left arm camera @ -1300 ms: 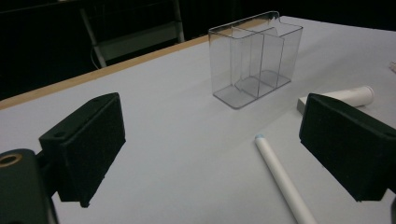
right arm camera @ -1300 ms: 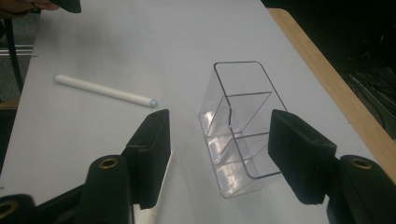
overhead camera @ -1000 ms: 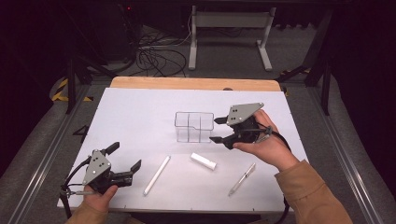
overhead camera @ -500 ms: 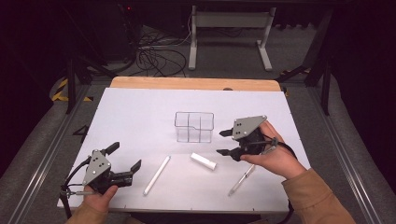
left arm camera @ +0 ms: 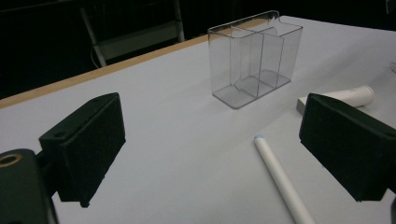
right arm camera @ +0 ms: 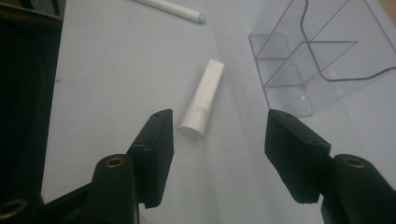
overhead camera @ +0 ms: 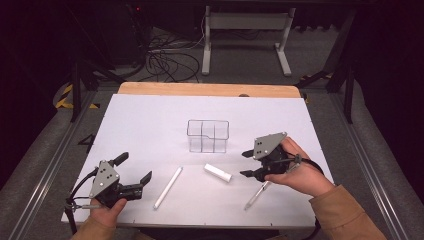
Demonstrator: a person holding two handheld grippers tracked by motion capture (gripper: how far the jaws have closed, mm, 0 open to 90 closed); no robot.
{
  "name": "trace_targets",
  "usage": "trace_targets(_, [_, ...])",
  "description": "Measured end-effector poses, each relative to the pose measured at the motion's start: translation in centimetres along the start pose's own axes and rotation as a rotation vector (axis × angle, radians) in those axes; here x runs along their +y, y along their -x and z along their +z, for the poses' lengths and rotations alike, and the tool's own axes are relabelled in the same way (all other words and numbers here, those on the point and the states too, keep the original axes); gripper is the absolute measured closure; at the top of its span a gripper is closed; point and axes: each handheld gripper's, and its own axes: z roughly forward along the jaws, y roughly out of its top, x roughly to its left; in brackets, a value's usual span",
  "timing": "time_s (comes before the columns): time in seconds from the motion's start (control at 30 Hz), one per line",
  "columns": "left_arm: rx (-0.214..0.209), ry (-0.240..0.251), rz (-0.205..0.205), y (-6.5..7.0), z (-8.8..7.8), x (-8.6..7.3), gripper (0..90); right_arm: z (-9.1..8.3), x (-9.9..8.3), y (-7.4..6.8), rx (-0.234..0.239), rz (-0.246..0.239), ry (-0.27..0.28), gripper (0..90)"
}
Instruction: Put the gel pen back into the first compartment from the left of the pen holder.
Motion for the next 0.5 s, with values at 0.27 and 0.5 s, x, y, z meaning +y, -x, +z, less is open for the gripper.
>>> trace_targets(0.27, [0.000, 0.001, 0.000, 0.0, 0.0, 0.0, 7.9, 0.4, -0.7, -0.2, 0.034, -0.025, -0.068, 42.8])
trace_targets(0.5, [0.000, 0.000, -0.001, 0.0, 0.0, 0.0, 7.9, 0.6, -1.3, -0.4, 0.056, -0.056, -0.120, 43.4])
